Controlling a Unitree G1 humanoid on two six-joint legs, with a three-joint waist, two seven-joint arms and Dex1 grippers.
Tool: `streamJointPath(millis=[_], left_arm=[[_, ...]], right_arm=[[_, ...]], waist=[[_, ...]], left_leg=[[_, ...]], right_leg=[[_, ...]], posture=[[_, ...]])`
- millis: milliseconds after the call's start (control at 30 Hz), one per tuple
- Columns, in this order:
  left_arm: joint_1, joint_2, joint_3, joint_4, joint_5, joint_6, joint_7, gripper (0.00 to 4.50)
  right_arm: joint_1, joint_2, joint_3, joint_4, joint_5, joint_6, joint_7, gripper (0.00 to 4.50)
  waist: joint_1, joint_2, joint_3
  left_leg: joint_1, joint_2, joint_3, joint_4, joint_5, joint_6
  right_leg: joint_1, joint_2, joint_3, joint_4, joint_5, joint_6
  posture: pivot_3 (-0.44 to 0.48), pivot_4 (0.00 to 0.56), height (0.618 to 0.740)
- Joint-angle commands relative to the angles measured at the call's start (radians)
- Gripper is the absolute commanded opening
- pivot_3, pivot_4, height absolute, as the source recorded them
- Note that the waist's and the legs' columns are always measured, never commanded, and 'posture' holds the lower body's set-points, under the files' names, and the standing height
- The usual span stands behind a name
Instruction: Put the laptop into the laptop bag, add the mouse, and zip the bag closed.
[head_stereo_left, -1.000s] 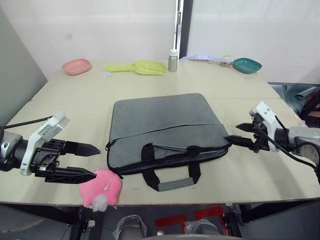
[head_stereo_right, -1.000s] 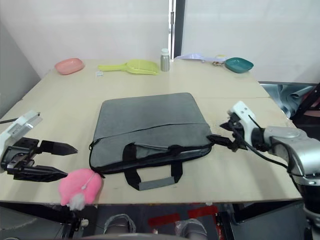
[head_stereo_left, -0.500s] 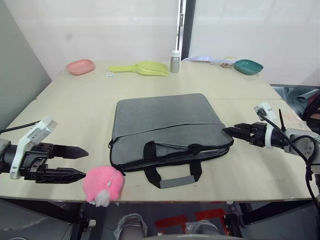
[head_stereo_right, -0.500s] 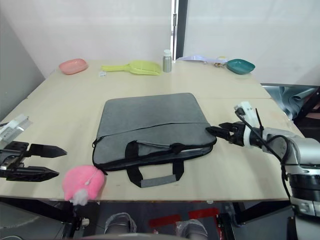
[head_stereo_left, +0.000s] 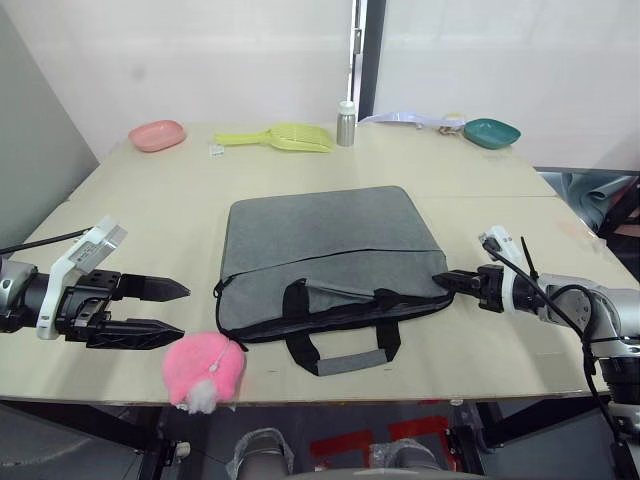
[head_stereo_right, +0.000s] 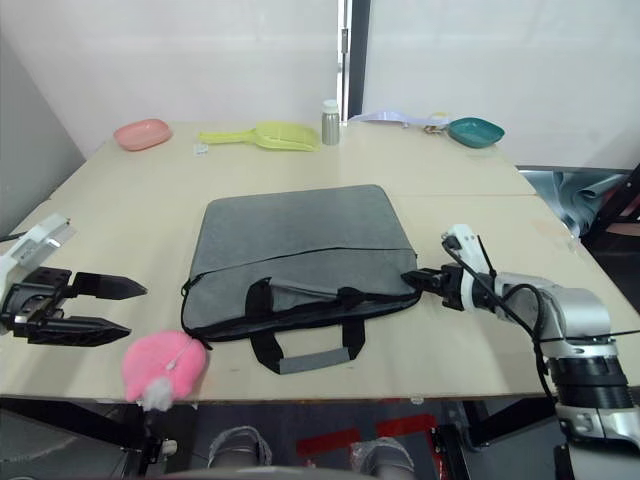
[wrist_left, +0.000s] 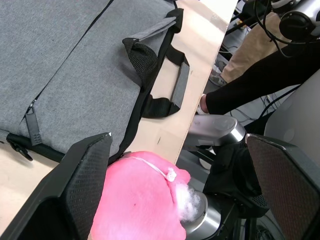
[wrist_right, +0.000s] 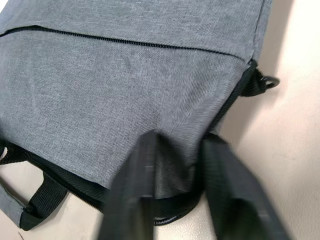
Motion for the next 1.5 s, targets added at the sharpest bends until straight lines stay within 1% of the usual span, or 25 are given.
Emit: streamJointPath(millis=[33, 133, 200, 300, 367, 467, 600, 767, 833, 900, 1033, 1167, 1300, 1400, 1433, 1467, 1500], left_arm=[[-0.053, -0.041, 0.068, -0.055, -0.070, 0.007, 0.058, 4.50], [-0.096, -0.094, 0.146, -0.066, -0.186, 0.083, 0.133, 4.50], [-0.104, -0.107, 0.176, -0.079, -0.244, 0.125, 0.159, 4.50], [-0.064, -0.101, 0.195, -0.102, -0.250, 0.137, 0.152, 4.50], [-0.028, -0.092, 0.202, -0.104, -0.231, 0.129, 0.132, 4.50], [0.053, -0.073, 0.208, -0.083, -0.161, 0.086, 0.091, 4.50], [0.132, -0.060, 0.202, 0.006, -0.055, 0.030, 0.081, 4.50], [0.171, -0.061, 0.188, 0.103, 0.046, -0.039, 0.094, 4.50], [0.183, -0.065, 0.175, 0.113, 0.078, -0.076, 0.086, 4.50], [0.178, -0.073, 0.148, 0.131, 0.123, -0.124, 0.105, 4.50], [0.127, -0.088, 0.098, 0.143, 0.153, -0.148, 0.152, 4.50], [0.111, -0.101, 0.053, 0.140, 0.192, -0.175, 0.187, 4.50], [0.108, -0.100, 0.051, 0.135, 0.172, -0.156, 0.182, 4.50], [0.112, -0.099, 0.060, 0.113, 0.144, -0.127, 0.173, 4.50], [0.112, -0.099, 0.063, 0.107, 0.135, -0.118, 0.171, 4.50], [0.114, -0.098, 0.069, 0.099, 0.123, -0.106, 0.165, 4.50], [0.116, -0.097, 0.075, 0.092, 0.114, -0.098, 0.158, 4.50]], right_arm=[[0.015, 0.012, 0.019, -0.034, 0.014, -0.009, 0.015, 0.01], [0.014, 0.023, 0.030, -0.037, 0.012, -0.010, 0.010, 0.01], [0.015, 0.032, 0.041, -0.037, 0.009, -0.012, 0.007, 0.01], [0.012, 0.043, 0.053, -0.025, -0.001, -0.014, -0.006, 0.01], [0.010, 0.052, 0.056, -0.034, 0.002, -0.009, -0.016, 0.01], [-0.003, 0.096, 0.048, -0.078, 0.037, 0.033, -0.054, 0.01], [0.007, 0.151, 0.083, -0.174, 0.058, 0.088, -0.099, 0.01], [0.022, 0.192, 0.111, -0.226, 0.063, 0.115, -0.134, 0.01], [0.021, 0.192, 0.116, -0.212, 0.054, 0.108, -0.137, 0.01], [0.015, 0.184, 0.118, -0.192, 0.042, 0.096, -0.136, 0.01], [0.002, 0.169, 0.119, -0.170, 0.031, 0.077, -0.128, 0.01], [-0.007, 0.163, 0.132, -0.165, 0.021, 0.061, -0.124, 0.01], [-0.006, 0.147, 0.160, -0.181, -0.015, -0.001, -0.116, 0.01], [-0.010, 0.137, 0.142, -0.213, -0.010, -0.042, -0.102, 0.01], [-0.013, 0.134, 0.131, -0.215, -0.010, -0.046, -0.107, 0.33], [-0.001, 0.106, 0.145, -0.250, -0.002, -0.060, -0.068, 0.69], [0.010, 0.084, 0.155, -0.278, 0.006, -0.059, -0.047, 0.92]], waist=[[0.000, 0.000, 0.000], [-0.003, 0.000, 0.000], [-0.006, 0.000, 0.000], [-0.009, 0.000, 0.000], [-0.011, 0.000, 0.000], [-0.015, 0.000, -0.001], [-0.023, 0.001, 0.000], [-0.020, 0.001, 0.000], [-0.017, 0.001, 0.000], [-0.017, 0.001, 0.000], [-0.017, 0.001, 0.000], [-0.019, 0.001, 0.000], [-0.019, 0.001, 0.000], [-0.019, 0.001, 0.000], [-0.018, 0.001, 0.000], [-0.018, 0.001, 0.000], [-0.017, 0.002, 0.001]], left_leg=[[0.000, 0.000, 0.000, 0.000, 0.000, 0.000], [-0.001, 0.000, -0.001, 0.002, 0.000, 0.000], [-0.001, 0.001, -0.001, 0.003, 0.000, 0.000], [0.000, 0.001, -0.001, 0.004, 0.000, 0.000], [0.000, 0.001, -0.001, 0.004, 0.000, 0.000], [0.002, 0.002, -0.001, 0.004, 0.000, 0.000], [0.003, 0.003, -0.001, 0.003, 0.000, -0.001], [0.004, 0.002, 0.000, 0.002, 0.000, -0.001], [0.004, 0.002, 0.000, 0.001, -0.001, -0.001], [0.004, 0.002, 0.000, 0.001, -0.001, -0.001], [0.005, 0.002, 0.000, 0.000, -0.001, -0.001], [0.005, 0.002, 0.000, 0.000, 0.000, -0.001], [0.005, 0.002, 0.001, 0.000, 0.000, -0.002], [0.005, 0.002, 0.001, 0.000, 0.000, -0.002], [0.005, 0.002, 0.001, 0.000, 0.000, -0.002], [0.005, 0.002, 0.001, 0.000, 0.000, -0.002], [0.005, 0.002, 0.001, 0.000, 0.000, -0.002]], right_leg=[[0.000, 0.000, 0.000, 0.000, 0.000, 0.000], [0.000, 0.000, 0.000, 0.001, 0.000, 0.000], [0.000, 0.001, -0.001, 0.003, 0.000, -0.001], [0.000, 0.001, 0.000, 0.004, 0.000, -0.001], [0.001, 0.001, 0.000, 0.004, 0.000, -0.001], [0.001, 0.002, 0.000, 0.004, 0.000, -0.001], [0.001, 0.003, 0.001, 0.004, 0.000, -0.001], [0.001, 0.003, 0.002, 0.003, -0.001, -0.001], [0.001, 0.003, 0.002, 0.002, -0.001, -0.001], [0.001, 0.003, 0.002, 0.001, -0.001, -0.001], [0.001, 0.003, 0.002, 0.002, -0.001, -0.001], [0.001, 0.003, 0.002, 0.002, 0.000, -0.001], [0.001, 0.003, 0.002, 0.002, 0.000, -0.001], [0.001, 0.003, 0.002, 0.002, 0.000, -0.001], [0.001, 0.003, 0.002, 0.002, 0.000, -0.001], [0.001, 0.003, 0.002, 0.002, 0.000, -0.001], [0.001, 0.003, 0.002, 0.002, 0.000, -0.001]], posture=[[0.000, 0.150, 0.740], [0.000, 0.150, 0.740], [0.000, 0.150, 0.740], [0.000, 0.150, 0.740], [0.000, 0.150, 0.740], [0.000, 0.150, 0.740], [0.000, 0.150, 0.740], [0.000, 0.150, 0.740], [0.000, 0.150, 0.740], [0.000, 0.150, 0.740], [0.000, 0.150, 0.740], [0.000, 0.150, 0.740], [0.000, 0.150, 0.740], [0.000, 0.150, 0.740], [0.000, 0.150, 0.740], [0.000, 0.150, 0.740], [0.000, 0.150, 0.740]])
